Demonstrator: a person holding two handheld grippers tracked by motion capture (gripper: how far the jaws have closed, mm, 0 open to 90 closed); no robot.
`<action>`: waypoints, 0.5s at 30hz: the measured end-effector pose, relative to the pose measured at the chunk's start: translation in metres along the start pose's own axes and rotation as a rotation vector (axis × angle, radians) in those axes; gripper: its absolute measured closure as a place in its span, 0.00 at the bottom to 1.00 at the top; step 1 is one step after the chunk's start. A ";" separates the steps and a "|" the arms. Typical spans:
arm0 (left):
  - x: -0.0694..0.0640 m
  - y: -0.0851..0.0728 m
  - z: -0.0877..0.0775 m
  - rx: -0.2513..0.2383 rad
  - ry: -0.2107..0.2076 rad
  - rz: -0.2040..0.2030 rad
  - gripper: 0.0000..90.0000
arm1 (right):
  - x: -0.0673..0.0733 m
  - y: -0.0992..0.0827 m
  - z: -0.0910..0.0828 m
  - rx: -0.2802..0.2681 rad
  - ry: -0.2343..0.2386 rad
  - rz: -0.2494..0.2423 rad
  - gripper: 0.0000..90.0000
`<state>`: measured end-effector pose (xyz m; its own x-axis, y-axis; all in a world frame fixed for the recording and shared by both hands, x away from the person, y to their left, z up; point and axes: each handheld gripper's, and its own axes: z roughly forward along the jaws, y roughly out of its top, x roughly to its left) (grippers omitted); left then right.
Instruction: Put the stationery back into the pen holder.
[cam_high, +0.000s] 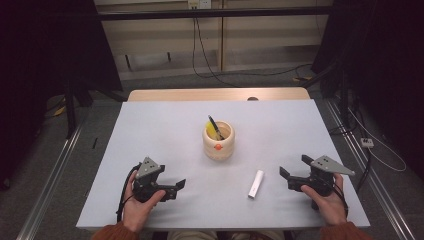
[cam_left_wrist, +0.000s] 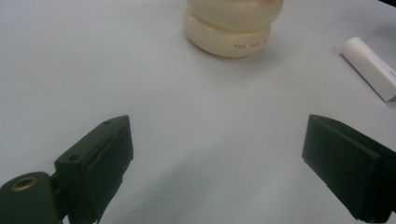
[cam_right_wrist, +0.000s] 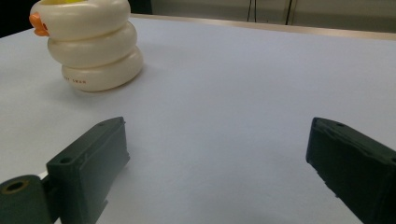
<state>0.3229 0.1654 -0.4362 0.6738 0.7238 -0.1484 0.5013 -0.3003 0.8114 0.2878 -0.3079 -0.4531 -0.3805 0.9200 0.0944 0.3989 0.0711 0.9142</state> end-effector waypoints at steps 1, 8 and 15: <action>-0.002 0.000 0.000 0.005 0.002 -0.001 0.10 | 0.000 0.000 0.000 -0.003 0.000 -0.001 0.06; -0.018 0.004 0.004 0.017 -0.004 0.004 0.09 | -0.001 0.001 0.000 -0.017 -0.003 0.001 0.06; -0.032 0.009 0.005 0.056 -0.047 0.000 0.11 | 0.000 0.001 0.001 -0.015 -0.001 -0.003 0.06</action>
<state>0.3086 0.1363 -0.4274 0.6978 0.6943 -0.1762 0.5301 -0.3352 0.7788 0.2894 -0.3077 -0.4529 -0.3811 0.9200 0.0918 0.3856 0.0679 0.9202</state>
